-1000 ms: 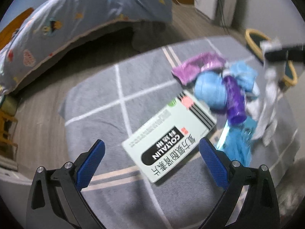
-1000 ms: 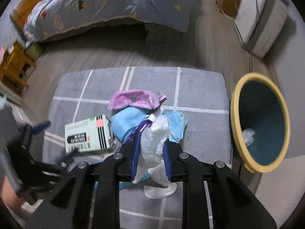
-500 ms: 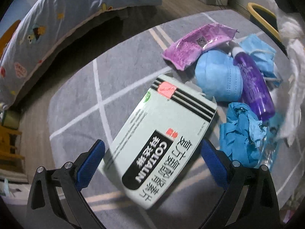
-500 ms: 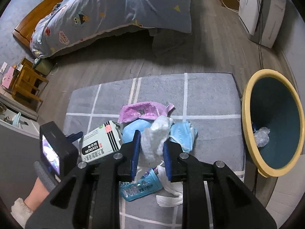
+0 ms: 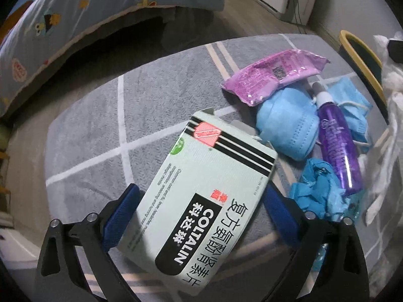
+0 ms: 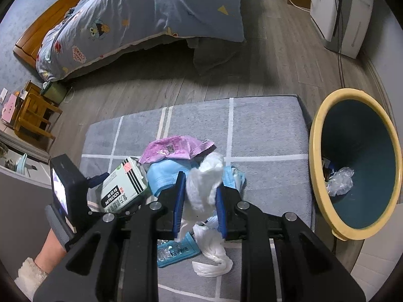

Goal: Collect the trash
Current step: 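Grasp the white COLTAIN box with the left gripper while the right grasps white tissue, then carry the box and tissue over the bin and open both grippers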

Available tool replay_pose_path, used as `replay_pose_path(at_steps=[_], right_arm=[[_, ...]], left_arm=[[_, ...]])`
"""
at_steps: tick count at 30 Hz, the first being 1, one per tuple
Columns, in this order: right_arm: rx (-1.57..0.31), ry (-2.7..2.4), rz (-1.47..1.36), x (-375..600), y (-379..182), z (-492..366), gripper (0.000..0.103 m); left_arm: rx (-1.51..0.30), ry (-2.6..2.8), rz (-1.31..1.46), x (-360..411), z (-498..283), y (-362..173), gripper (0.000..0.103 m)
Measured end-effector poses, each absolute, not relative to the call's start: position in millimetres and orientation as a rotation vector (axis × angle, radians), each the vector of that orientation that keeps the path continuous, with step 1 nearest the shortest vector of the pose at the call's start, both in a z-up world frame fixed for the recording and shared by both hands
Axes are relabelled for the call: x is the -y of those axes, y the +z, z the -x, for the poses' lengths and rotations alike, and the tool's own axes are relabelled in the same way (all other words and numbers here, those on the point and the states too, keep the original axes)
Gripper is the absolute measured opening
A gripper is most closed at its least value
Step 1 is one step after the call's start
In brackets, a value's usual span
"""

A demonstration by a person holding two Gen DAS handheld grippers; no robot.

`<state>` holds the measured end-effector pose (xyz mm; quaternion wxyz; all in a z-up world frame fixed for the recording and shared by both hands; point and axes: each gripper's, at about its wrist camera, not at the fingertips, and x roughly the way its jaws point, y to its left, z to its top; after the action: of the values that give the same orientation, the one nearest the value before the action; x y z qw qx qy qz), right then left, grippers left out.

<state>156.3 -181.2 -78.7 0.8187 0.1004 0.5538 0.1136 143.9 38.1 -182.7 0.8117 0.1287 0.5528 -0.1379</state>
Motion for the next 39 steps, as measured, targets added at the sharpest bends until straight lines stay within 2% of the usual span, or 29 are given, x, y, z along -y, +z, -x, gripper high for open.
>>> replay_pose_path(at_steps=[4, 10, 28, 39], right_arm=[[-1.176, 0.251, -0.229, 179.0, -74.4, -155.6, 0.022], [-1.152, 0.254, -0.228, 178.7, -61.2, -150.4, 0.022], [-1.04, 0.196, -0.241, 205.5, -17.3, -128.5, 0.022], [-1.006, 0.063, -0.304, 274.8, -20.5, -128.1, 0.022]], left_arm=[[-1.18, -0.302, -0.26, -39.6, -134.0, -178.1, 0.086], [-1.117, -0.268, -0.22, -47.9, -123.5, -153.1, 0.079], [-0.823, -0.314, -0.119, -22.8, -90.1, -39.9, 0.078], [-0.747, -0.377, -0.16, 33.8, -87.5, -11.5, 0.078]])
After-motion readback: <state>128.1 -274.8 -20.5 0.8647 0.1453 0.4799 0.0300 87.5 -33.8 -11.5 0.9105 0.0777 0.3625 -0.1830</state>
